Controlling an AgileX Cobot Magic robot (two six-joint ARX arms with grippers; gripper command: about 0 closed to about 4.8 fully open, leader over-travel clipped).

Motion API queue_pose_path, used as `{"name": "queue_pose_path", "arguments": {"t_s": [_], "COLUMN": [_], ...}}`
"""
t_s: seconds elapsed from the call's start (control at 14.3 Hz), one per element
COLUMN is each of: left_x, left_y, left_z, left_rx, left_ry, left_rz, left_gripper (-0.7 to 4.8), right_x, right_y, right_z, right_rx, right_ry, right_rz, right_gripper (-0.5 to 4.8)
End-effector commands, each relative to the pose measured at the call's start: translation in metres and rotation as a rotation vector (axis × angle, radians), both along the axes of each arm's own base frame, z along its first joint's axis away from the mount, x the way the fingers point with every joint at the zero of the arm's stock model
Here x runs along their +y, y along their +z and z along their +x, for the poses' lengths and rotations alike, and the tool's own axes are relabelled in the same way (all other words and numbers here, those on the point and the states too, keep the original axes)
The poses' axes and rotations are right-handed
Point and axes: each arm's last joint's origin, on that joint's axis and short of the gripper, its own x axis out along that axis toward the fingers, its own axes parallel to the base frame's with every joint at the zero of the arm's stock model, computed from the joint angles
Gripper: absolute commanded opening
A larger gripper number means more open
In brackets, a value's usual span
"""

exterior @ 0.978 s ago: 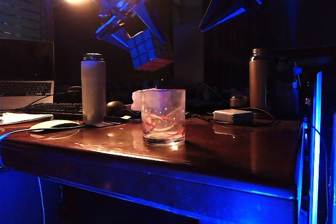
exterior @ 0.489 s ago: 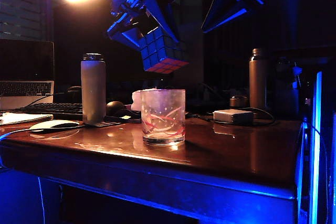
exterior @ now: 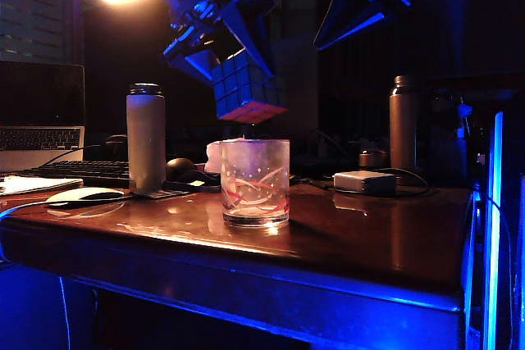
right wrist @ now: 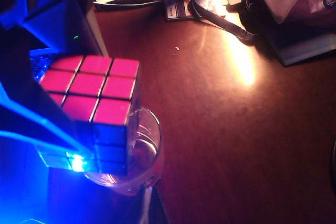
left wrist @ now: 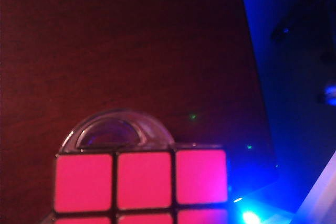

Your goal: Stack the Rubik's Cube on top of the glass cup.

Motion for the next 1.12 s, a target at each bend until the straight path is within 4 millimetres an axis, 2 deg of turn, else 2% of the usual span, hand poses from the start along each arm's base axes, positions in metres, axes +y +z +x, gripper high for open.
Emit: {"name": "queue_pose_path", "arguments": {"t_s": [0.07,0.63,0.98,1.12], "left_x": [-0.003,-0.007,-0.006,-0.007], "left_y": [-0.002,-0.011,-0.029,-0.030], "left_z": [0.004,0.009,0.008,0.009], "left_rx": [-0.021,-0.001,0.041,0.028], "left_ry": [-0.013,-0.024,-0.023,-0.024], "left_rz": [-0.015,-0.042,-0.018,-0.026], "left_gripper": [2.11,2.11,2.11,2.17], "right_x": [0.001,0.001,0.001,0.001], "right_y": [0.005,0.005,0.005,0.005], "right_z": [0.000,0.000,0.000,0.000], "right_rx": [-0.025,-0.025,-0.025,-0.025], "right_ry": [0.004,0.004,0.004,0.004], "right_rz": [0.011,0.011,0.011,0.011], "right_gripper": [-0.01,-0.01,-0.01,-0.01]}}
